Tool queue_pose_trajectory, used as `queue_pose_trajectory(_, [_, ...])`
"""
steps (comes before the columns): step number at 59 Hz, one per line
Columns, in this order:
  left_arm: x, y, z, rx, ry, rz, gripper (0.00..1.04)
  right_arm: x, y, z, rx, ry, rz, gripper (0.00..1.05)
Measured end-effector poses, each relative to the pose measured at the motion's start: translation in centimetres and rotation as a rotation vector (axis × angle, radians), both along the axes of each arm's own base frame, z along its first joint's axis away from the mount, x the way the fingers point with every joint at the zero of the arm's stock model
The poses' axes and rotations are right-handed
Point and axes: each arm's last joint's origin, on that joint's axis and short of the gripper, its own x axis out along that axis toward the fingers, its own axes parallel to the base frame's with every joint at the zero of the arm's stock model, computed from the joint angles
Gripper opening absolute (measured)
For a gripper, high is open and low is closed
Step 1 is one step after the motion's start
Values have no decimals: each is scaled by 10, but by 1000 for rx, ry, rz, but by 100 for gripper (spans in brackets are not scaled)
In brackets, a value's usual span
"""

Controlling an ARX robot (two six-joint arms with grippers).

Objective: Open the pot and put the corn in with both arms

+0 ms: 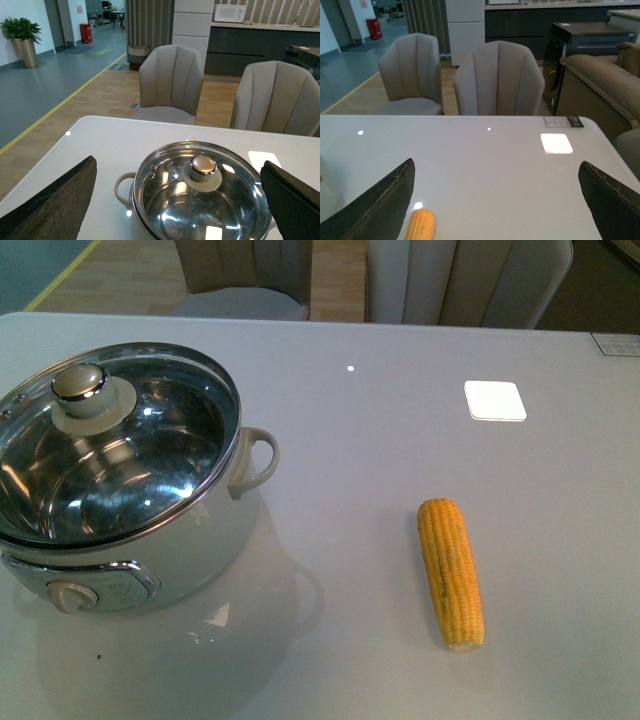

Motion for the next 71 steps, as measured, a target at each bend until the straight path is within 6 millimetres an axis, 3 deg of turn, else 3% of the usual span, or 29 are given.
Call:
queue_pose_trajectory(45, [0, 0, 0, 0, 0, 0, 98, 0, 0, 0, 0, 0, 0, 96])
queue_pose_trajectory(51, [1, -1, -1, -9, 233, -114, 98, 0, 0, 0, 0, 0, 0, 96])
queue_pose_trajectory(57, [8, -5, -4, -14, 370, -156, 98, 0, 0, 0, 0, 0, 1, 96])
queue_pose_trajectory(65, [28, -13, 13, 12, 318, -181, 98, 0, 0, 0, 0, 0, 0, 96])
queue_pose_trajectory(71, [55, -20, 17, 20, 301, -202, 98, 0, 0, 0, 0, 0, 0, 96])
